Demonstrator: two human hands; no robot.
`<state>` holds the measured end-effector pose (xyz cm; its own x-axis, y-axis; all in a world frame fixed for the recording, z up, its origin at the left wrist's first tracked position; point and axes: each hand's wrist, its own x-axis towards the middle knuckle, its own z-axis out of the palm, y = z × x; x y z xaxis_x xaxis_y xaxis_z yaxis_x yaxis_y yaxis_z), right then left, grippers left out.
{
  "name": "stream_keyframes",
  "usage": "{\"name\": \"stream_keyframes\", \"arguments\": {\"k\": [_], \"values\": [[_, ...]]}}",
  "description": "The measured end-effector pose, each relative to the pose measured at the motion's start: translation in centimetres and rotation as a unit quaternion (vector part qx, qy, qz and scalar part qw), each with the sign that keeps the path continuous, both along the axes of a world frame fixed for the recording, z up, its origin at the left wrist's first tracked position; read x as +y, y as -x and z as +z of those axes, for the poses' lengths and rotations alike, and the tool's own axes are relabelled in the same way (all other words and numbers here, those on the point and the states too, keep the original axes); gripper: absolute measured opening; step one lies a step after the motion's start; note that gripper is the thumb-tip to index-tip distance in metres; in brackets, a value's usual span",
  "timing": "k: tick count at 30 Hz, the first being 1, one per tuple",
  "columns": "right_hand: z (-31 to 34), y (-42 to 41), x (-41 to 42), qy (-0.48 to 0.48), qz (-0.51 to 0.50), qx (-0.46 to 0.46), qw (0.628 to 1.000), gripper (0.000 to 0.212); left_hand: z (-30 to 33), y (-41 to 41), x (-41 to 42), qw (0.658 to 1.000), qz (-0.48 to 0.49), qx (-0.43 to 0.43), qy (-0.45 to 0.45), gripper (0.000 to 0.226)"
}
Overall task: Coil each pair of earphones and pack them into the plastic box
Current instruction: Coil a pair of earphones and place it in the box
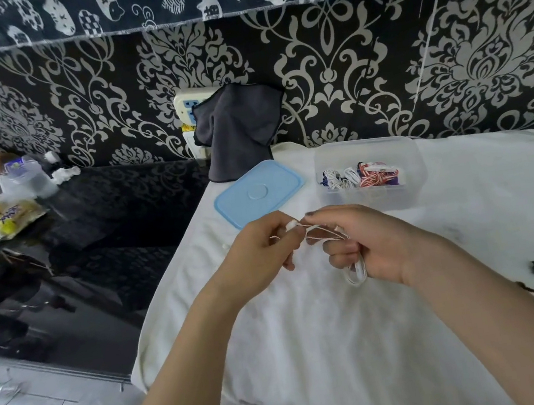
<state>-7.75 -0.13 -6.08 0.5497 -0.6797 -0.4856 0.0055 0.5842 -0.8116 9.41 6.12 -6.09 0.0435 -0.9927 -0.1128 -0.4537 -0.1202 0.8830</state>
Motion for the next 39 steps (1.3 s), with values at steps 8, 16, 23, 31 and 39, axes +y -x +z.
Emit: {"name": "stream_keyframes", "arguments": {"k": [8, 16, 23, 31, 39], "values": [[-0.6, 0.1, 0.3, 0.077, -0.01, 0.057, 0.995, 0.017, -0.2, -3.7, -0.1, 0.986, 0.14, 0.093, -0.019, 0.012], [-0.3, 0.0, 0.4, 0.057, 0.019, 0.049, 0.997, 0.022, -5.3, -7.6, 0.0, 0.957, 0.18, -0.221, -0.054, 0.029], [-0.3, 0.2, 0.5, 0.073, 0.011, 0.048, 0.996, 0.013, -5.9, -7.6, -0.6, 0.951, 0.2, -0.235, -0.013, 0.016], [0.2, 0.3, 0.4, 0.061, -0.012, 0.026, 0.998, 0.018, -2.4, -3.7, -0.1, 0.976, 0.143, -0.152, 0.06, 0.016], [0.6, 0.5, 0.4, 0.076, -0.033, 0.012, 0.996, 0.011, -0.2, 1.2, 0.1, 0.995, 0.027, -0.031, 0.093, 0.015]]}}
